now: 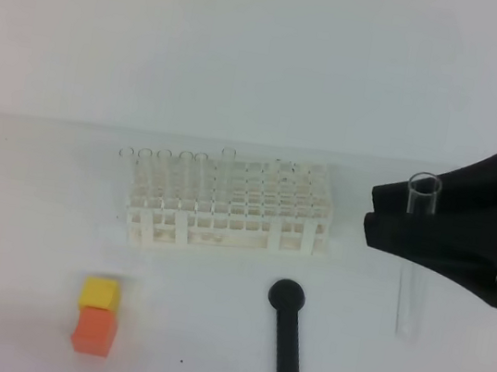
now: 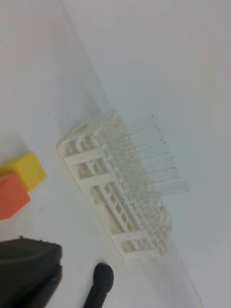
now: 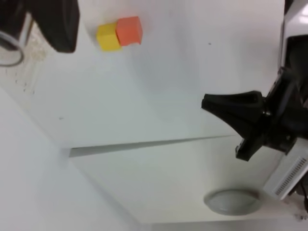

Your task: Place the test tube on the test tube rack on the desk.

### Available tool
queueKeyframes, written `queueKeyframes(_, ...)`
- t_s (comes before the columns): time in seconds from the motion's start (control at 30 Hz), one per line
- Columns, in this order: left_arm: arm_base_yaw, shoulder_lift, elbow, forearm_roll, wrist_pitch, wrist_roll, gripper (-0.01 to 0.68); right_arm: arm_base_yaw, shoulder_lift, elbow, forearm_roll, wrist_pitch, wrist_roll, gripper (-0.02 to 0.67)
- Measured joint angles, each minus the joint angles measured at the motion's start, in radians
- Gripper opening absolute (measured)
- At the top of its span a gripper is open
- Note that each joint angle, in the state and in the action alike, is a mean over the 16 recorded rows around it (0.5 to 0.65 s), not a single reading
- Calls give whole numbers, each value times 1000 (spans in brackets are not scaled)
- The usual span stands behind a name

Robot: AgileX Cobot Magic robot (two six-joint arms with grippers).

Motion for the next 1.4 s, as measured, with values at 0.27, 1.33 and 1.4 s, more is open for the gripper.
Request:
queueKeyframes(0.27,0,0,0,0,0,0,-1,24,3,81,-176,-318,244,118)
queueKeyframes(1.33,362,0,0,-95,20,-35,-1,304,790,-159,-882,-1484,1121,118)
queueKeyframes(1.4,368,0,0,-57,40,-101,-1,305,825,-179,-884,-1497,1153,118)
